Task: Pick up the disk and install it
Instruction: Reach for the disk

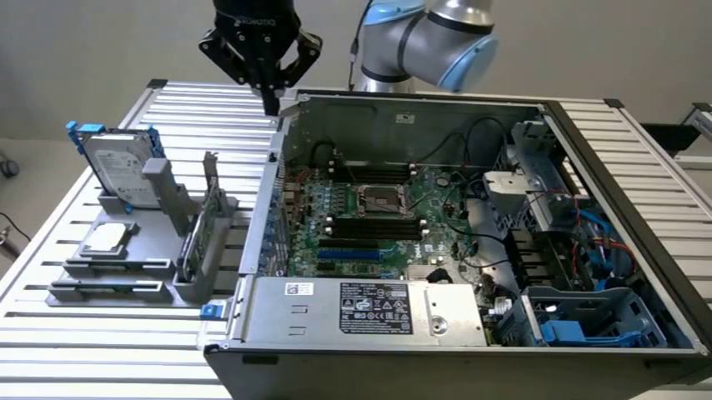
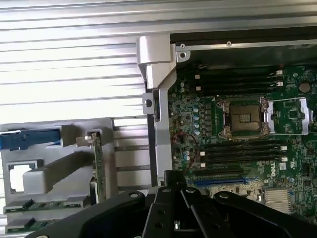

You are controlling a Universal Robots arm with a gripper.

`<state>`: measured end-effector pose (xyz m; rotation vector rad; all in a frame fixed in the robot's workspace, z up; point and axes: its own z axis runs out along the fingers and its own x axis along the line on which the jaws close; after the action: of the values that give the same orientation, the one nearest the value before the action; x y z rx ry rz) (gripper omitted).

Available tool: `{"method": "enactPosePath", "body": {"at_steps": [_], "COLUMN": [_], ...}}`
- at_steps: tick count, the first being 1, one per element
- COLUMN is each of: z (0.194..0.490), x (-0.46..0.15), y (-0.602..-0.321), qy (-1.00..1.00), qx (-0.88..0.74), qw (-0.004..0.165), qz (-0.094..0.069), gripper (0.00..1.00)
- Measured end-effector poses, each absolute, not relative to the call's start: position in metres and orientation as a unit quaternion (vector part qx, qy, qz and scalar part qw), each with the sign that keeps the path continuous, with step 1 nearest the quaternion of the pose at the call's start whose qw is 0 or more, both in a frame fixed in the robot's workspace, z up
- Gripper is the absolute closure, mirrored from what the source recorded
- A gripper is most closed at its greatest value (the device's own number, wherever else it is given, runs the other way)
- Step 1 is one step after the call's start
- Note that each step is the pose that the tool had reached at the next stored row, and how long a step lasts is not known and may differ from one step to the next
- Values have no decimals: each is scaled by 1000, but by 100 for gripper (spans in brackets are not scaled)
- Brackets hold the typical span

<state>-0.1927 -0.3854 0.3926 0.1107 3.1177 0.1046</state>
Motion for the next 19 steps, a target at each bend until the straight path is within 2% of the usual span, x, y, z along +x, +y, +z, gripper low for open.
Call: {"method": "enactPosePath", "body": {"at_steps": [19], "z": [388], "x": [-279], "y": [-378], "qy": [998], "qx": [36], "qw": [9], "qz": [47], "gripper": [89]}}
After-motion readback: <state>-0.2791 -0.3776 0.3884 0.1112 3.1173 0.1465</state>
